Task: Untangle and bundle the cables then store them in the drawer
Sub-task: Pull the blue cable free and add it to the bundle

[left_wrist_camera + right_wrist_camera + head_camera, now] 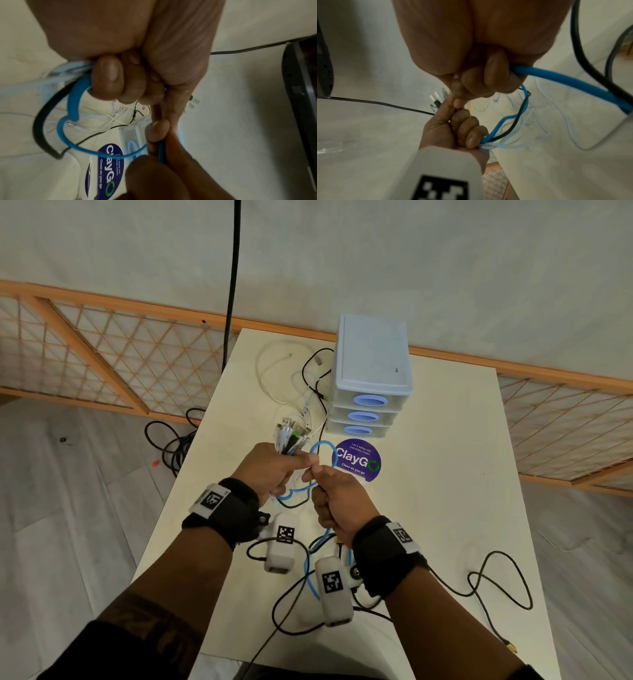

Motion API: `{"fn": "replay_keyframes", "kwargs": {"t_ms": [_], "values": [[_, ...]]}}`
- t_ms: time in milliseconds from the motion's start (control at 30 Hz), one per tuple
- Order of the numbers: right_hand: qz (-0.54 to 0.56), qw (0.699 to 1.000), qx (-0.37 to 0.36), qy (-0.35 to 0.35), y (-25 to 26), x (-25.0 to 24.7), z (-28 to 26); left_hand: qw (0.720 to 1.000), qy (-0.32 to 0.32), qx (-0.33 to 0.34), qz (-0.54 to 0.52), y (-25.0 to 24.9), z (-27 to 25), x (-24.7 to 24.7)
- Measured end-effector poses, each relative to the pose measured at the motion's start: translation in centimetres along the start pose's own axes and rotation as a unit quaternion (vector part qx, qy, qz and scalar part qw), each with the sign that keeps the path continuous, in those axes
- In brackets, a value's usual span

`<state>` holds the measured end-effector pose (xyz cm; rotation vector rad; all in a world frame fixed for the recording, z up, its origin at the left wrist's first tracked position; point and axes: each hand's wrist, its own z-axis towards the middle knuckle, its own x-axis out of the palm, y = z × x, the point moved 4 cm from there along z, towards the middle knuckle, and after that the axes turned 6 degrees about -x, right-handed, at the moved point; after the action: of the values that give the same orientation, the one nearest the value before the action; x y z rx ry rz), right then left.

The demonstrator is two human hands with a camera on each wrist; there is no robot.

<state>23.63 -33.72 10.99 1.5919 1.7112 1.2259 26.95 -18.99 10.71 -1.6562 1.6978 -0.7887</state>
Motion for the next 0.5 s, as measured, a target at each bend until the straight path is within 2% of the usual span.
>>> {"fn": "replay_keyframes", "kwargs": {"t_ms": [133,167,200,300,367,433,500], "values": [[0.007,1.000,0.016,0.010,0.1,-0.1,-0.1,0.983,-0.162,0.010,-0.082,0.1,1.4,-2.1],[0.002,1.000,0.011,0.013,0.2,-0.1,-0.1,0.978,-0.181,0.007,-0.098,0.1,1.5,-2.7],[-0.004,1.000,0.005,0.014,0.3,-0.1,-0.1,0.980,-0.172,0.006,-0.102,0.0,1.6,-2.9],[-0.004,1.000,-0.010,0.008,0.5,-0.1,0.3,0.998,-0.029,-0.009,-0.050,0.2,1.2,-1.7],[-0.001,1.000,-0.008,-0.002,0.6,-0.1,0.6,1.000,0.024,-0.005,-0.008,0.0,0.3,-0.2],[0.001,1.000,0.001,-0.009,0.5,-0.3,0.8,1.000,-0.015,0.011,-0.004,-0.4,0.5,0.1],[-0.001,1.000,0.009,-0.008,0.6,-0.6,0.6,0.994,-0.100,0.015,-0.050,-0.8,1.2,-0.6]]}}
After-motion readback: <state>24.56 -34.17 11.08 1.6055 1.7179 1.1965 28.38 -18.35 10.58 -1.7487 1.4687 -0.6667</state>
